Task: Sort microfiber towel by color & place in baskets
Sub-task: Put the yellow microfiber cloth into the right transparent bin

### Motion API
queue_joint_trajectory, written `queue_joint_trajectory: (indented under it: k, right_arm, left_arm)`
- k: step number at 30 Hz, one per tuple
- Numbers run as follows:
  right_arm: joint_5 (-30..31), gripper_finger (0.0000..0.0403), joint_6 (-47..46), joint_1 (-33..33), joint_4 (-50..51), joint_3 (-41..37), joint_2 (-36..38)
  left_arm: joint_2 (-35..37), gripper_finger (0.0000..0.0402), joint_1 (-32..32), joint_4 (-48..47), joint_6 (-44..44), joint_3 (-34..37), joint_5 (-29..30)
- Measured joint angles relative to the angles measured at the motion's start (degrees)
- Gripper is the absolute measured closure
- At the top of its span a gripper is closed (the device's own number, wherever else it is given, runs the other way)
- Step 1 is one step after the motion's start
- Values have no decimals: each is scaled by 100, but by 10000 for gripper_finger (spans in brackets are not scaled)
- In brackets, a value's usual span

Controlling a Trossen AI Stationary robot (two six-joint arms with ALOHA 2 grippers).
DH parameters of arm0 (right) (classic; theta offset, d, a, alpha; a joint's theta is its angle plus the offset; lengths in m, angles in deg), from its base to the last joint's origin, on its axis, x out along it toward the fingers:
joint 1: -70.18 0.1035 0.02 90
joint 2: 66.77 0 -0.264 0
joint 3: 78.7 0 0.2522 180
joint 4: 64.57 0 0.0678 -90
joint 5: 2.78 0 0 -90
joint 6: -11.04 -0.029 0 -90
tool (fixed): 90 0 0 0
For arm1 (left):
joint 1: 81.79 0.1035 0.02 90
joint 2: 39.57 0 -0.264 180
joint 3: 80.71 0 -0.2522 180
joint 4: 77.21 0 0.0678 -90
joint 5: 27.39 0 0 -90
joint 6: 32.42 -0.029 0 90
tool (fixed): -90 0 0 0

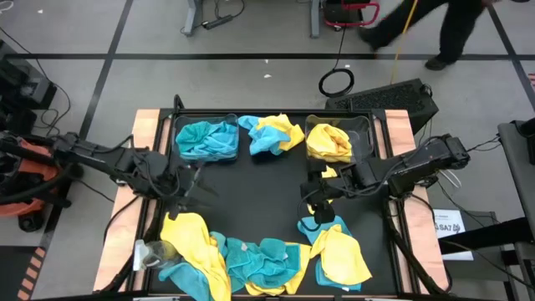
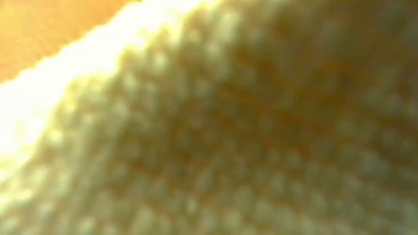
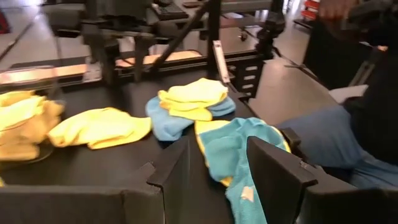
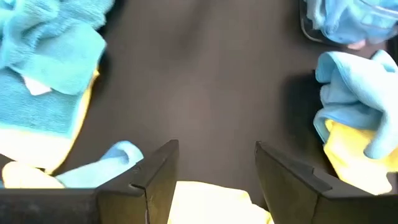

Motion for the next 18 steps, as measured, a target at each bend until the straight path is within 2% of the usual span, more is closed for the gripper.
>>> queue_joint_trajectory:
  k: [9,18]
  right_arm:
    - [-949,200,392,208,-844,0,0]
    - [-1309,200,536,530,-1202,0,0]
  left_arm:
    - [-645,236,-654,398,0,0,240]
    - [-899,236,-1051,590,4,0,662]
